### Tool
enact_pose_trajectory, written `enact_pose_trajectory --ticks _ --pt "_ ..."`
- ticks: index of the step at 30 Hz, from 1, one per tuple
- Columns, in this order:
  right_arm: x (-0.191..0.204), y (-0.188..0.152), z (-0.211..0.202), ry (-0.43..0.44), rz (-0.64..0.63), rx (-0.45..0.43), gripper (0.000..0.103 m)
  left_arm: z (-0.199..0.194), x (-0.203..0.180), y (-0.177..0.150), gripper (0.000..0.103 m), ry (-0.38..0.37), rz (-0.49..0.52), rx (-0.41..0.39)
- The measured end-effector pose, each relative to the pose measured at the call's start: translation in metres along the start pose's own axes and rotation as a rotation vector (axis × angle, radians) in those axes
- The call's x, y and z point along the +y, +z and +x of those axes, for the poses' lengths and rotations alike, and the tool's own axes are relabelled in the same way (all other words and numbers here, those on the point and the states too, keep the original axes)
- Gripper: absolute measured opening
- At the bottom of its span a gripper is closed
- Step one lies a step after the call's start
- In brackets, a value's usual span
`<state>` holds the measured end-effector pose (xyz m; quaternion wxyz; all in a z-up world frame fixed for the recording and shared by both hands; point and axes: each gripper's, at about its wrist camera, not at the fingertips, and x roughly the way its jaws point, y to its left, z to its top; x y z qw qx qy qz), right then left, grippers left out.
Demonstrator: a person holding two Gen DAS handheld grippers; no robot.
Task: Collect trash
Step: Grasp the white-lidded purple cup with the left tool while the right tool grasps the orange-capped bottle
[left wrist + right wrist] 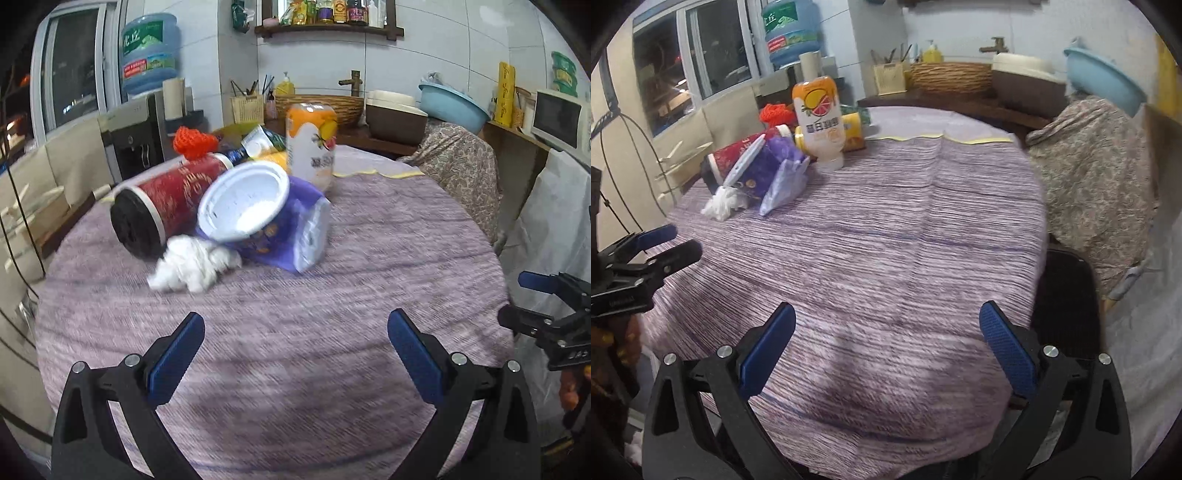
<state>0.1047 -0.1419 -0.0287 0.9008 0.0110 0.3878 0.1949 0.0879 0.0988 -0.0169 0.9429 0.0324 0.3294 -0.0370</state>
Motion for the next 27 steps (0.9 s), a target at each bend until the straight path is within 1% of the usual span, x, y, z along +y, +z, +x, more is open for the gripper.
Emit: enact_pose_trajectory --ticks 2,3,4,7,9,11,12,13,14,16,18,20,21,23,26,27 --pt "0.002 0.009 0.005 0.030 -0.001 0.009 0.099 0.003 0.008 0.009 0.098 -0.005 0.015 -0.020" --pt "0.005 0.013 0.007 0.034 -0.014 0.002 0.099 0.006 0.012 0.015 0.098 -0.026 0.021 -0.022" --pt "0.007 0.016 0.009 0.031 -0.021 -0.001 0.098 0.009 0.015 0.022 0.098 -0.041 0.025 -0.017" --pt "0.011 0.025 0.012 0.032 -0.033 -0.009 0.098 0.020 0.017 0.039 0.098 -0.030 0.043 0.008" --pt "0.011 0.029 0.015 0.043 -0.021 -0.010 0.099 0.028 0.015 0.051 0.091 -0.062 0.073 0.014" --pt "0.011 0.030 0.017 0.052 -0.009 -0.007 0.099 0.040 0.010 0.059 0.076 -0.078 0.101 0.042" --pt "0.012 0.031 0.017 0.055 -0.006 -0.005 0.098 0.045 0.008 0.063 0.072 -0.080 0.112 0.052" --pt "0.012 0.031 0.018 0.057 -0.006 -0.004 0.098 0.050 0.006 0.066 0.066 -0.082 0.124 0.057" --pt "0.013 0.031 0.020 0.058 -0.008 -0.003 0.098 0.056 0.004 0.070 0.062 -0.083 0.138 0.063" --pt "0.013 0.031 0.021 0.056 -0.011 0.003 0.098 0.065 0.000 0.076 0.057 -0.076 0.154 0.079" --pt "0.013 0.031 0.021 0.053 -0.015 0.008 0.098 0.072 0.000 0.080 0.053 -0.077 0.161 0.094" --pt "0.011 0.032 0.022 0.049 -0.015 0.011 0.098 0.082 0.001 0.081 0.042 -0.081 0.159 0.120" --pt "0.010 0.032 0.022 0.049 -0.015 0.014 0.098 0.085 0.003 0.081 0.040 -0.079 0.155 0.128" --pt "0.010 0.035 0.025 0.056 -0.017 0.021 0.098 0.091 0.006 0.081 0.026 -0.077 0.139 0.143" --pt "0.011 0.038 0.029 0.076 -0.021 0.036 0.098 0.092 0.008 0.080 0.017 -0.085 0.119 0.142" --pt "0.013 0.039 0.030 0.082 -0.024 0.039 0.098 0.091 0.007 0.080 0.016 -0.079 0.121 0.136"
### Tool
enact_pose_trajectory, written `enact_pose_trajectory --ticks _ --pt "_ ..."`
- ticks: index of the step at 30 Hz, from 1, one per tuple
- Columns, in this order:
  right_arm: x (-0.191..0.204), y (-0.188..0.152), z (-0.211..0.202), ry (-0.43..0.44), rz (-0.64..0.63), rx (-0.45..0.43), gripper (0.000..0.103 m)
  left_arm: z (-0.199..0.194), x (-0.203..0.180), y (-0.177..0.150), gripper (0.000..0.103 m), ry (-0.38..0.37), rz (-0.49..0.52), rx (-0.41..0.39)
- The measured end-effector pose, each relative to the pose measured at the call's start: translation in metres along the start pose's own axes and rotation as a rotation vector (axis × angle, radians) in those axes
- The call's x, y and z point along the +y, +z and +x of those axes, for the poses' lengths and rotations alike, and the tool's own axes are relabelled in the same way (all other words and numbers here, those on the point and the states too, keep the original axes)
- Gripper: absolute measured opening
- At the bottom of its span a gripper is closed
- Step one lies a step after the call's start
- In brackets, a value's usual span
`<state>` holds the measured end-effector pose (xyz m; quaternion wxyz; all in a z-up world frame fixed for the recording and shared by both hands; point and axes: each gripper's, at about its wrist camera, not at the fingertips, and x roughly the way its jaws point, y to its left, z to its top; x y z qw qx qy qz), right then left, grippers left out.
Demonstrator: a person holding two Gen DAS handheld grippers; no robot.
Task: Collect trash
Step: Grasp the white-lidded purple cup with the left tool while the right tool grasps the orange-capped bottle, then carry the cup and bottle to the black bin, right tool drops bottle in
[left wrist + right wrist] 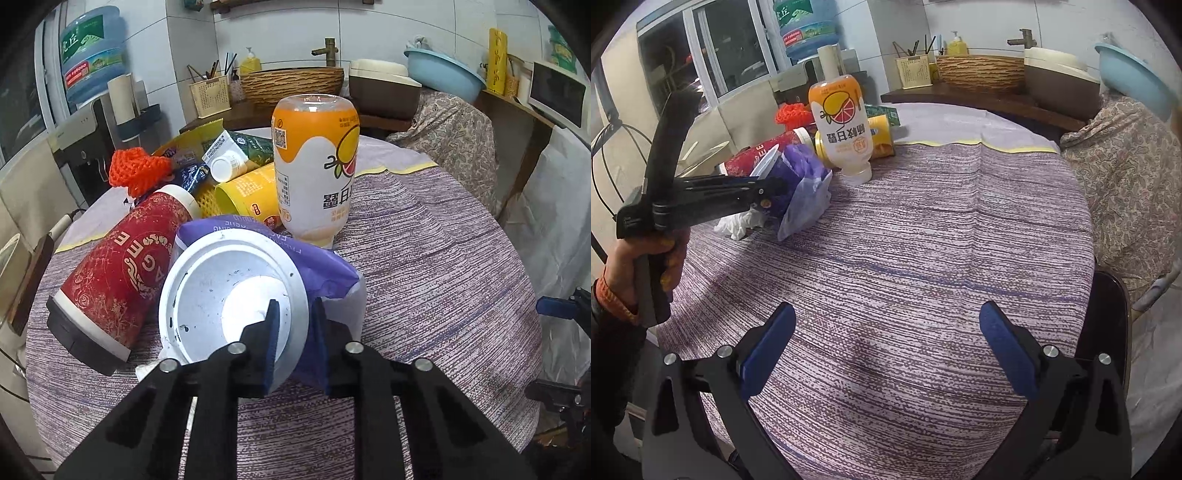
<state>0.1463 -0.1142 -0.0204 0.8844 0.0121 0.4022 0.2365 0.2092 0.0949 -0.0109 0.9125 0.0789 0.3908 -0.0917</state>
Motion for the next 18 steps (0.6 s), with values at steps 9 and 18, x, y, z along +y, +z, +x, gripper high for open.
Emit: enact_pose_trajectory --ticks 9,18 --pt "0.017 0.039 0.013 0.065 -0.059 -0.007 0.098 -0.010 0.003 -0.009 0.009 0.013 -0.053 -0.035" --pt "0.037 0.134 0.042 0.041 -0.075 -0.104 0.098 -0.021 0.012 -0.012 0.008 -0.016 -0.115 -0.069"
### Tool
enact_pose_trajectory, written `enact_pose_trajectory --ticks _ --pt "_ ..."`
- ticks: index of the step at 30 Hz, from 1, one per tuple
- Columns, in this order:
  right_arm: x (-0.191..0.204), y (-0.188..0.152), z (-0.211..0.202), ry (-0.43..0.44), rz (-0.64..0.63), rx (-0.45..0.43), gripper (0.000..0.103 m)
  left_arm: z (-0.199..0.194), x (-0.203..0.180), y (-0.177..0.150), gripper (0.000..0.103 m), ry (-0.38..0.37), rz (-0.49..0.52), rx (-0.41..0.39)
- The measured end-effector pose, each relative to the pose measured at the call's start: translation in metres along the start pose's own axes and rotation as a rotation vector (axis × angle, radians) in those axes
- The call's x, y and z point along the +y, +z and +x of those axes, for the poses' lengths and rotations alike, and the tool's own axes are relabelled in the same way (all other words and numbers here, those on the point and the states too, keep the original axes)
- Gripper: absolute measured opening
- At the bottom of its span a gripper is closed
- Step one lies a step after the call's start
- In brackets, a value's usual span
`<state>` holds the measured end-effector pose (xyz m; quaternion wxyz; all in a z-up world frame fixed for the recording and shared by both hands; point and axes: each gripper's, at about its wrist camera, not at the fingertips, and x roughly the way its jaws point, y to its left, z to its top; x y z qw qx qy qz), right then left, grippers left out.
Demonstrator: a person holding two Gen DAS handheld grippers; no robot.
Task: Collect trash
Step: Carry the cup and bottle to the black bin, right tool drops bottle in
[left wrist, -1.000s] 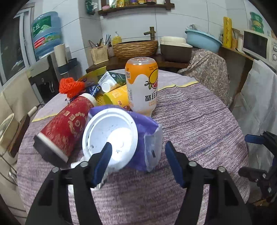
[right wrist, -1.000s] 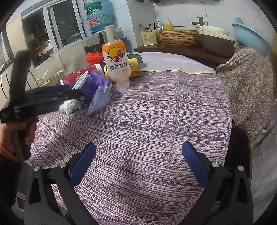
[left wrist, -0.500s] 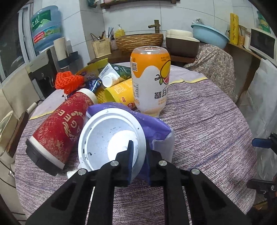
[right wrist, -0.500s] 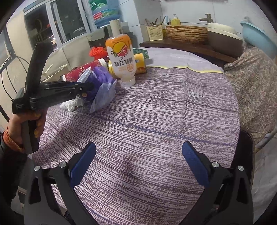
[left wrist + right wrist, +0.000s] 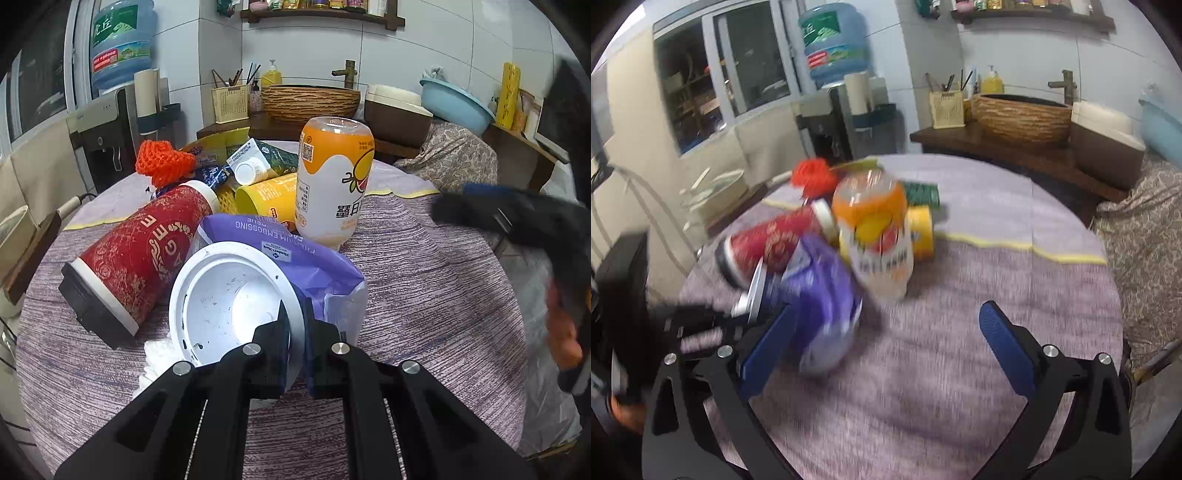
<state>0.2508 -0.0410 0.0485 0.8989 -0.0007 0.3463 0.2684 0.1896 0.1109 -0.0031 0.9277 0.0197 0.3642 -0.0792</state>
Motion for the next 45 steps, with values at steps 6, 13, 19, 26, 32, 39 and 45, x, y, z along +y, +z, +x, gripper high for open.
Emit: enact_pose_trajectory --ticks 6,13,19,26,32,39,45 --pt "0.012 0.040 0.045 -0.034 -0.005 -0.009 0.086 -0.003 -0.001 -0.002 0.008 -0.013 -0.018 -0.016" --pt "0.027 0.047 0.083 -0.125 -0.035 -0.011 0.078 -0.002 0.001 -0.005 0.008 -0.013 -0.026 -0.023" --pt "0.025 0.042 0.093 -0.179 -0.035 -0.042 0.063 -0.004 0.005 -0.006 0.008 -0.017 -0.037 -0.029" --pt "0.017 0.041 0.083 -0.167 -0.005 -0.061 0.062 -0.006 0.004 -0.006 0.008 -0.015 -0.034 -0.037" --pt "0.014 0.045 0.057 -0.139 -0.001 -0.101 0.062 -0.018 0.002 -0.004 0.008 -0.015 -0.034 -0.063" --pt "0.001 0.038 0.012 -0.082 0.005 -0.123 0.062 -0.048 -0.017 0.000 0.008 -0.044 0.002 -0.116" --pt "-0.029 0.019 -0.037 -0.076 0.022 -0.143 0.062 -0.062 -0.055 0.008 0.008 -0.133 0.033 -0.144"
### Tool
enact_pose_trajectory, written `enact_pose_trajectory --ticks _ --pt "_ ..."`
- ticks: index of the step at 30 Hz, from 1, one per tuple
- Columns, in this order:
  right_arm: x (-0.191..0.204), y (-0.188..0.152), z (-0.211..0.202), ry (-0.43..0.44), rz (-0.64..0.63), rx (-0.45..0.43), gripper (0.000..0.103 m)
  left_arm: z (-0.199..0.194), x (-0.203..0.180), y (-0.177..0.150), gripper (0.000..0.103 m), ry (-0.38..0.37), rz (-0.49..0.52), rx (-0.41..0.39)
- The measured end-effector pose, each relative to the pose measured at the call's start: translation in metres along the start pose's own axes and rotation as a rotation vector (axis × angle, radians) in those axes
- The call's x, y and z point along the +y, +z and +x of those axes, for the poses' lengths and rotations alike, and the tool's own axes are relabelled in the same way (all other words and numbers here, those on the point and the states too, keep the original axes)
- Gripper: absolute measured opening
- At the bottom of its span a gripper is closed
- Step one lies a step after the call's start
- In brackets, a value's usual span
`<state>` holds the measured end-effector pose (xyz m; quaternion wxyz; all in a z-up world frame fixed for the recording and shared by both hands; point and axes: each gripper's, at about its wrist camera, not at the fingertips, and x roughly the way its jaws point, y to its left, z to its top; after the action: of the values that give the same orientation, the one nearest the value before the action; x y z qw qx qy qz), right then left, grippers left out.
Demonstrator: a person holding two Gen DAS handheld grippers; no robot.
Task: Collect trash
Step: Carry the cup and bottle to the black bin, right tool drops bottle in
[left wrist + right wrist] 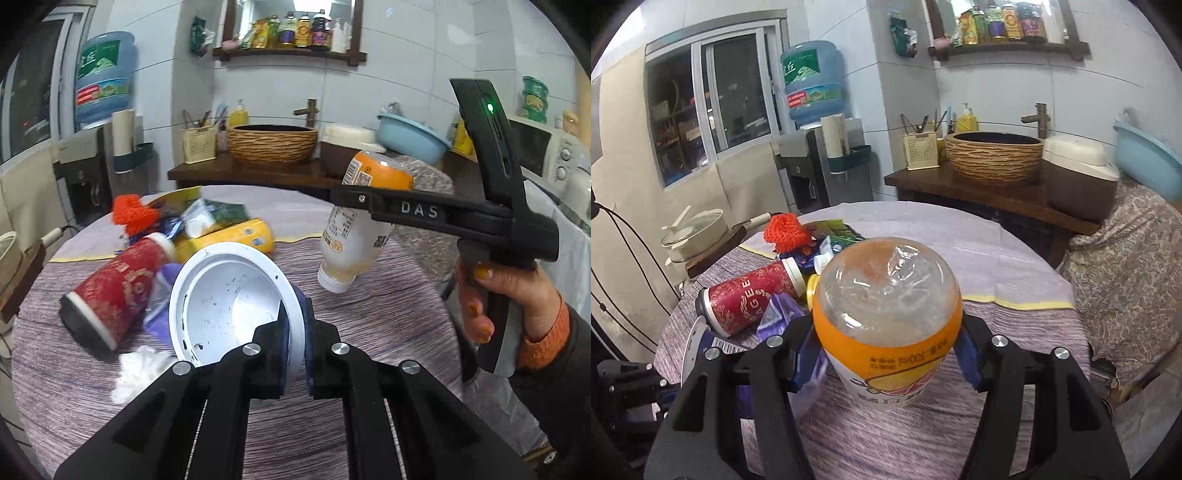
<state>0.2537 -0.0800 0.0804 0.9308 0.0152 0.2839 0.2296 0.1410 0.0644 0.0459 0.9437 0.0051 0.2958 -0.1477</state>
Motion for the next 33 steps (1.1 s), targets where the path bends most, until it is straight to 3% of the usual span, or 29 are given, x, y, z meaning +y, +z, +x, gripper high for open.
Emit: enact_pose_trajectory --ticks 6,10,16,19,25,33 --pt "-0.062 -0.019 -0.055 -0.087 0.041 -0.026 0.062 0.012 -0.054 0.006 0.008 -0.089 0.061 0.004" --pt "-0.115 -0.040 -0.092 -0.211 0.077 -0.029 0.062 0.026 -0.094 0.014 0.008 -0.160 0.094 0.007" --pt "-0.186 -0.081 -0.113 -0.361 0.144 0.031 0.062 0.056 -0.160 0.024 0.008 -0.291 0.134 0.025" --pt "-0.223 -0.116 -0.104 -0.442 0.184 0.099 0.062 0.072 -0.191 0.025 0.008 -0.340 0.152 0.047" --pt "-0.285 -0.195 -0.052 -0.463 0.341 0.299 0.062 0.102 -0.235 0.022 0.008 -0.391 0.174 0.094" --pt "-0.297 -0.262 0.004 -0.467 0.367 0.450 0.062 0.144 -0.262 0.009 0.008 -0.422 0.167 0.190"
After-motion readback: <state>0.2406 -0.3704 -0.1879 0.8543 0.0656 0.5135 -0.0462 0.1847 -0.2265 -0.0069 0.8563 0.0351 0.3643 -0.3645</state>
